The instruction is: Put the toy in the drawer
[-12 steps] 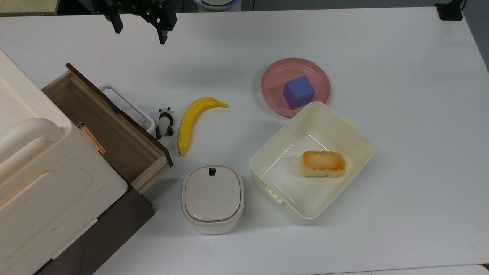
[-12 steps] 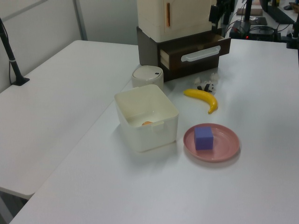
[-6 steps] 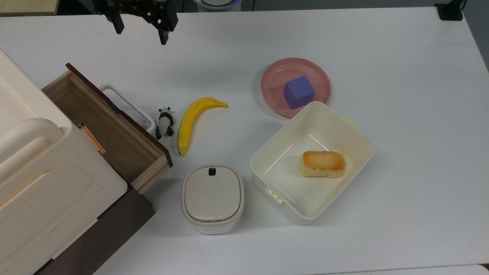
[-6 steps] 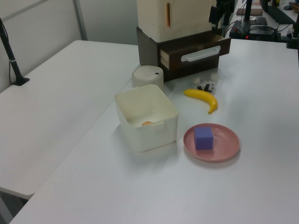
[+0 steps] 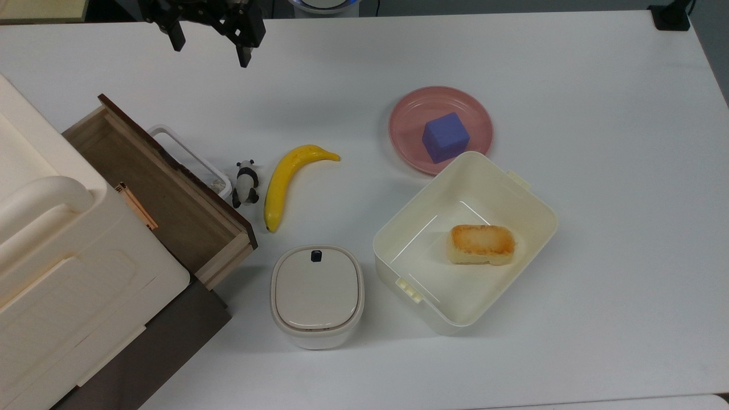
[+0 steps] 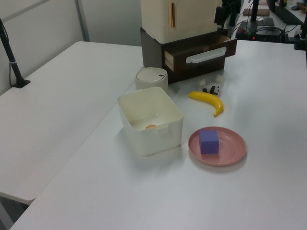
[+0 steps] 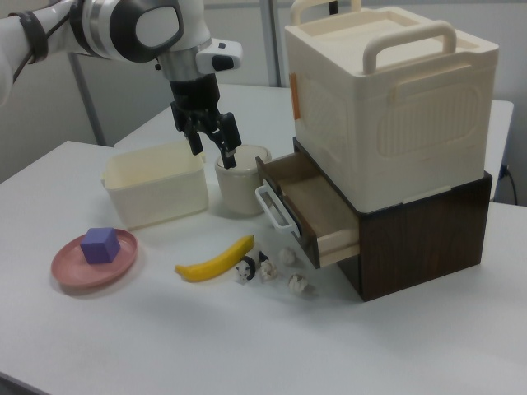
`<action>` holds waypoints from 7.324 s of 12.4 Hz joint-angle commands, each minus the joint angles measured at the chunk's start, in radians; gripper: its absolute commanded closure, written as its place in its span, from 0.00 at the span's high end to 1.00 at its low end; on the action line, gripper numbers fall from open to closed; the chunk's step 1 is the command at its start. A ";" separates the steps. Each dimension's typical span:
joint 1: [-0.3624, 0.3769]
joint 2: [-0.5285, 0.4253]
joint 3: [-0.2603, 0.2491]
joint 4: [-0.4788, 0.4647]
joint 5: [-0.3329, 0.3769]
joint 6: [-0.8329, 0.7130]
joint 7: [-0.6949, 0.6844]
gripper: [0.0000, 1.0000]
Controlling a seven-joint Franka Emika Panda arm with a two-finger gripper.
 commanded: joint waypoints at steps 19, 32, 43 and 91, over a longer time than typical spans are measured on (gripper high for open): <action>0.020 -0.001 0.014 -0.029 -0.005 -0.037 0.006 1.00; 0.000 0.051 0.005 -0.268 -0.022 0.259 -0.113 1.00; -0.013 0.194 0.007 -0.457 -0.067 0.709 -0.121 0.87; -0.059 0.008 -0.012 -0.158 0.205 0.281 0.063 0.00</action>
